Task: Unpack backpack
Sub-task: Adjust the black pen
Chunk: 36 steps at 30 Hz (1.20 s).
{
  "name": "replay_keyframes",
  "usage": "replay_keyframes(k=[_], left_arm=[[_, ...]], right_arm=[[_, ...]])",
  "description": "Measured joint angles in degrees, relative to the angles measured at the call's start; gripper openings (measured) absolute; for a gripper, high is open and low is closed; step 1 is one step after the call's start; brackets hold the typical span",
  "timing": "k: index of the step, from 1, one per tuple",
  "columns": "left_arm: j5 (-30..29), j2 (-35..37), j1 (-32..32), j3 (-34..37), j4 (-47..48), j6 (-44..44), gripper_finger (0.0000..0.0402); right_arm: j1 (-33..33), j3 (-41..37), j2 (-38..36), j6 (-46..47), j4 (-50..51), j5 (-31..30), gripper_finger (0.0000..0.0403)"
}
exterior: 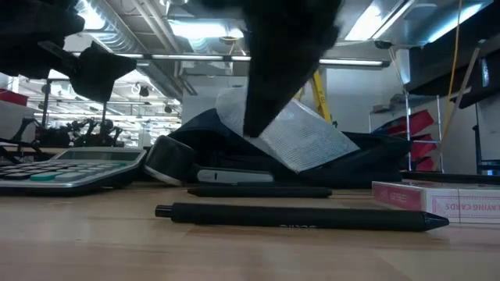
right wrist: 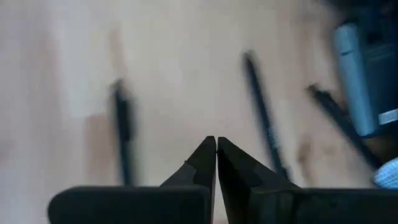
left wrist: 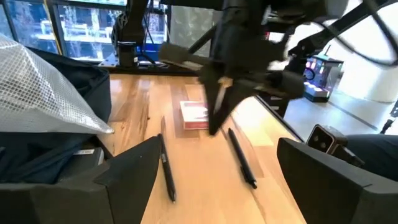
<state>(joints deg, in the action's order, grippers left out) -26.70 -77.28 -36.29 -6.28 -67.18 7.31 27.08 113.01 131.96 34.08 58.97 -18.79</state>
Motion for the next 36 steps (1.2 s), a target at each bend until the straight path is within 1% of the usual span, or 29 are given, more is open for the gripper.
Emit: replay_keyframes(k=[2, 3, 7, 9, 11, 12, 15, 17, 19, 23, 26, 29, 33, 36], left_arm=[[-0.1, 0.0, 0.0, 0.0, 0.3, 0.0, 0.0310], [-0.1, 0.0, 0.0, 0.0, 0.5, 0.3, 0.0310], [0.0, 0.0, -0.1, 0.0, 0.7, 1.5, 0.0310], [0.0, 0.0, -0.2, 0.0, 1.1, 1.5, 0.0310], [0.0, 0.0, -0.2, 0.0, 1.1, 1.6, 0.0310], [0.0, 0.0, -0.2, 0.0, 1.1, 1.6, 0.0310], [0.0, 0.0, -0.2, 0.0, 1.1, 1.5, 0.0310], [0.0, 0.0, -0.2, 0.0, 1.1, 1.3, 0.0310], [0.0, 0.0, -0.2, 0.0, 1.3, 1.0, 0.0310], [0.0, 0.0, -0.2, 0.0, 2.3, 1.0, 0.0310], [0.1, 0.0, -0.2, 0.0, 2.4, 0.7, 0.0310], [0.1, 0.0, -0.2, 0.0, 2.4, 0.1, 0.0310], [0.1, 0.0, -0.2, 0.0, 2.4, 0.1, 0.0310], [0.1, 0.0, -0.2, 0.0, 2.4, -0.2, 0.0310]], right_arm=[[-0.4, -0.2, 0.0, -0.2, 1.9, 0.2, 0.0001], [-1.0, -0.2, 0.0, -1.9, 3.0, 0.3, 0.0001], [-2.4, -0.2, 0.0, -12.4, 6.8, 0.4, 0.0015], [-3.2, -0.2, 0.0, -16.7, 7.2, 2.2, 0.0032], [-4.5, -0.2, 0.0, -20.8, 6.0, 5.8, 0.0055], [-5.1, -0.2, 0.0, -23.0, 5.2, 6.7, 0.0068], [-6.2, -0.2, 0.3, -28.0, 3.5, 7.5, 0.0103], [-6.6, -0.2, 0.3, -28.6, 3.5, 8.0, 0.0120], [-7.4, -0.7, 0.3, -28.1, 3.3, 10.7, 0.0135], [-9.1, -3.1, 0.3, -24.0, 0.7, 12.4, 0.0154], [-9.3, -5.4, 0.3, -23.8, -1.1, 13.3, 0.0158], [-9.5, -7.1, 0.4, -23.8, -2.7, 13.5, 0.0152], [-9.6, -7.9, 0.4, -23.7, -3.1, 14.2, 0.0134], [-9.6, -9.0, 0.3, -23.6, -4.9, 14.1, 0.0112]])
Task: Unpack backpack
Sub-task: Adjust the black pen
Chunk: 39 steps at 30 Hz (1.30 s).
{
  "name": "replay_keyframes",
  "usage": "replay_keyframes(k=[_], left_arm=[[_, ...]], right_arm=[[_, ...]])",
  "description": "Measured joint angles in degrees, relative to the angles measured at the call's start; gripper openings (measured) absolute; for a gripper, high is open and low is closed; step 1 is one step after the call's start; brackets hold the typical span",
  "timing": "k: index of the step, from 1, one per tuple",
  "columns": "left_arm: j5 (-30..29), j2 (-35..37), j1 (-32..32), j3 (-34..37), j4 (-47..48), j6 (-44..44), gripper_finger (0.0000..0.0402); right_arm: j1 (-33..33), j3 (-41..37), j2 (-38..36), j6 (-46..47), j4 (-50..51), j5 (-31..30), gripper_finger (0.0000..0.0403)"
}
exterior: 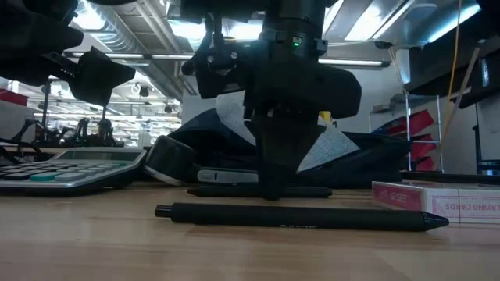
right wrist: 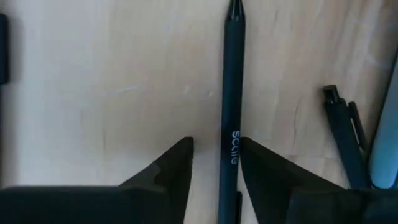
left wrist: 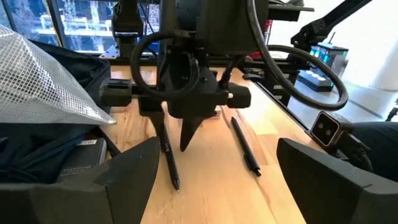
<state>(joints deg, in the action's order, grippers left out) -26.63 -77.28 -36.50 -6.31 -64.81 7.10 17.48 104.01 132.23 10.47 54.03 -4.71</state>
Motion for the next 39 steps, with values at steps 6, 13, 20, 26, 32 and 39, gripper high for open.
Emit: replay_keyframes(k=[6, 13, 20, 26, 32, 39], left_arm=[[-0.2, 0.0, 0.0, 0.0, 0.1, 0.2, 0.0310], [-0.6, 0.0, 0.1, 0.0, 0.8, 0.3, 0.0310], [-0.7, 0.0, 0.1, 0.0, 1.3, 0.9, 0.0310], [-0.8, 0.0, 0.1, 0.0, 1.2, 1.0, 0.0310], [-0.9, 0.0, 0.1, 0.0, 1.2, 1.1, 0.0310], [-0.9, 0.0, 0.1, 0.0, 1.2, 1.5, 0.0310]], right_arm=[[-0.5, -2.7, -0.5, 0.2, -3.2, 0.9, 0.0068], [-0.6, -2.9, -0.4, 0.4, -3.1, 1.9, 0.0037], [-0.6, -2.7, -0.2, 0.4, -2.9, 1.9, 0.0020], [-0.6, 0.8, 0.2, 1.0, 1.0, 2.4, 0.0018], [-0.6, 2.8, -0.5, 1.5, 1.9, 2.9, 0.0017], [-0.2, 3.4, -1.1, 0.9, 3.6, 5.2, 0.0017]])
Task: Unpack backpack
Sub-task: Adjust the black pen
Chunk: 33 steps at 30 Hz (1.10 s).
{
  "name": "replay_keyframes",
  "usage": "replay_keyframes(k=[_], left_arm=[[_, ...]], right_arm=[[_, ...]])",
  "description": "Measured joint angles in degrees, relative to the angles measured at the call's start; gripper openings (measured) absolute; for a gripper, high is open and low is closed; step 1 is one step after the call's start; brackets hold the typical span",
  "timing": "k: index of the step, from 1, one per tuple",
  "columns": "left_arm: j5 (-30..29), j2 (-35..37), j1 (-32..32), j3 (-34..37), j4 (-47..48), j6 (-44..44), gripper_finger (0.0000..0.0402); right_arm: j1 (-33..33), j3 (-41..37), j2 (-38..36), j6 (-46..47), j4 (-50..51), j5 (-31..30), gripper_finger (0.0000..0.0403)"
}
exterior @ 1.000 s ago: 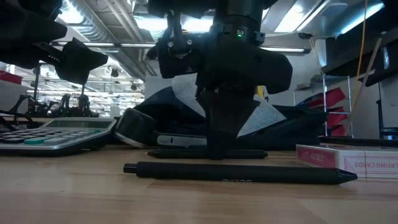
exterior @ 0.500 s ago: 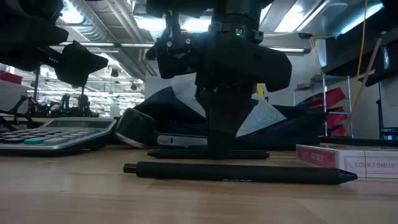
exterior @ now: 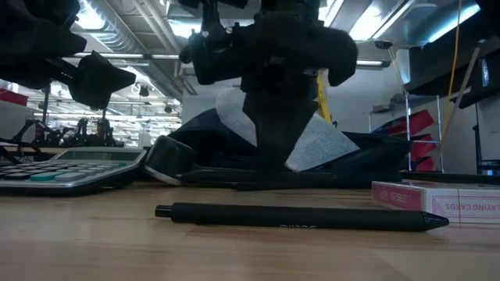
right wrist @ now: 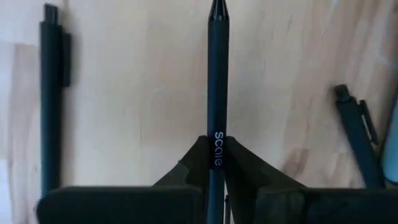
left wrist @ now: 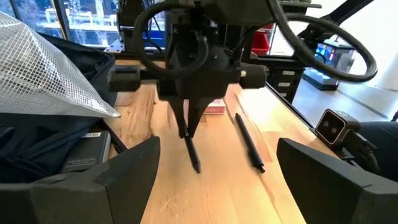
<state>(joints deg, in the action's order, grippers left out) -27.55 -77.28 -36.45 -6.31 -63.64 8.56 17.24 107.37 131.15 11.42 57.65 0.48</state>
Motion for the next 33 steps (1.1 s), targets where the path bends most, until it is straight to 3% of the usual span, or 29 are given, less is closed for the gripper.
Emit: replay_keyframes(k=[8, 14, 20, 27, 33], left_arm=[[0.0, 0.0, 0.0, 0.0, 0.1, 0.3, 0.0310], [0.0, 0.0, 0.0, 0.0, -0.1, 0.1, 0.0310], [0.0, 0.0, 0.0, 0.0, 0.0, 0.1, 0.0310], [0.1, 0.0, 0.0, 0.0, -0.6, 1.1, 0.0310], [0.0, 0.0, 0.1, 0.0, -0.8, 1.8, 0.0310]], right_arm=[[2.5, -1.6, -4.1, 0.1, -4.0, -4.0, 0.0017], [5.3, -14.1, -12.0, 6.4, -17.7, -8.6, 0.0017], [6.7, -30.9, -19.3, 10.7, -48.3, -14.0, 0.0017], [7.7, -47.5, -20.0, 9.8, -83.9, -18.8, 0.0017], [9.4, -58.6, -19.6, 4.4, -109.9, -27.4, 0.0017]])
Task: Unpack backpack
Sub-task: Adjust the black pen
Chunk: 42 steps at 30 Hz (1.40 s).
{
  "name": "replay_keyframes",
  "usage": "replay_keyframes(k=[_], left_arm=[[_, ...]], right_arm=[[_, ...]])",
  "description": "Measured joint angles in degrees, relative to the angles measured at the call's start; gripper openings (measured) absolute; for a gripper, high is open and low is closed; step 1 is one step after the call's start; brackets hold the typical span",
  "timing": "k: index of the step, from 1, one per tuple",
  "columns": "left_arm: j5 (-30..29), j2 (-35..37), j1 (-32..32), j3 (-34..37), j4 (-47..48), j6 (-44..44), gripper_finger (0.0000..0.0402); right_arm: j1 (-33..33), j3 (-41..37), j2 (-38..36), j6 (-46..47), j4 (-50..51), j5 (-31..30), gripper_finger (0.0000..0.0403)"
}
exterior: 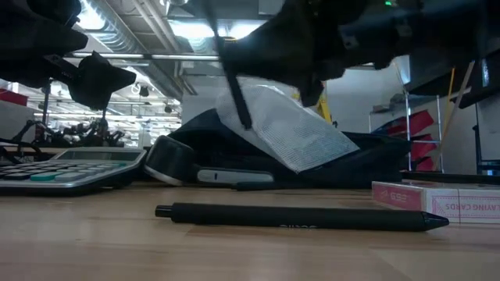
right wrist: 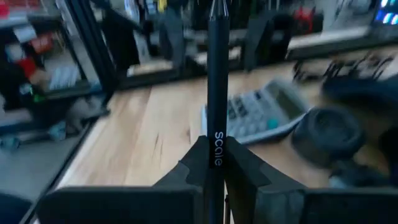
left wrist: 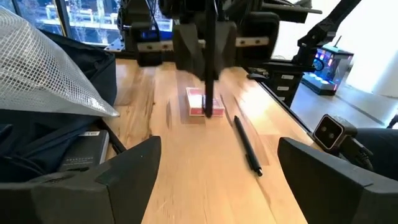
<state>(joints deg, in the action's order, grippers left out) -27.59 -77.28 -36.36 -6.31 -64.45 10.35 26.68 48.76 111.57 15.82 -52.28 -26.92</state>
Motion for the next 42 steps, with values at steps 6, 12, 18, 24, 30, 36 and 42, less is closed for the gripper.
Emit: replay_keyframes(k=[6, 12, 18, 24, 30, 36, 42], left_arm=[[-0.3, 0.0, 0.7, -2.1, -1.6, -2.1, 0.0310], [-0.3, 0.0, 2.4, -4.6, -0.7, -3.8, 0.0310], [-0.3, 0.0, 4.1, -4.8, -0.3, -2.8, 0.0310], [-0.4, 0.0, 5.0, -4.8, -0.3, -2.2, 0.0310], [-0.3, 0.0, 5.4, -4.8, 0.8, -2.2, 0.0310], [-0.3, 0.0, 5.4, -4.8, 1.7, -1.9, 0.0310], [-0.3, 0.0, 5.4, -4.8, 2.2, -1.7, 0.0310]], right_arm=[[0.0, -4.7, 1.6, -6.8, -12.1, -2.1, 0.0017], [-0.1, -4.8, 7.6, -11.3, -20.3, -2.1, 0.0017], [-0.9, -4.8, 13.8, -13.4, -29.7, -2.0, 0.0017], [-2.6, -4.8, 18.9, -13.7, -35.4, -1.8, 0.0017], [-3.6, -4.8, 21.5, -12.9, -37.0, -1.6, 0.0017], [-3.8, -4.7, 22.4, -11.8, -37.2, -1.1, 0.0017], [-3.8, -4.7, 22.4, -12.3, -37.7, -0.5, 0.0017]])
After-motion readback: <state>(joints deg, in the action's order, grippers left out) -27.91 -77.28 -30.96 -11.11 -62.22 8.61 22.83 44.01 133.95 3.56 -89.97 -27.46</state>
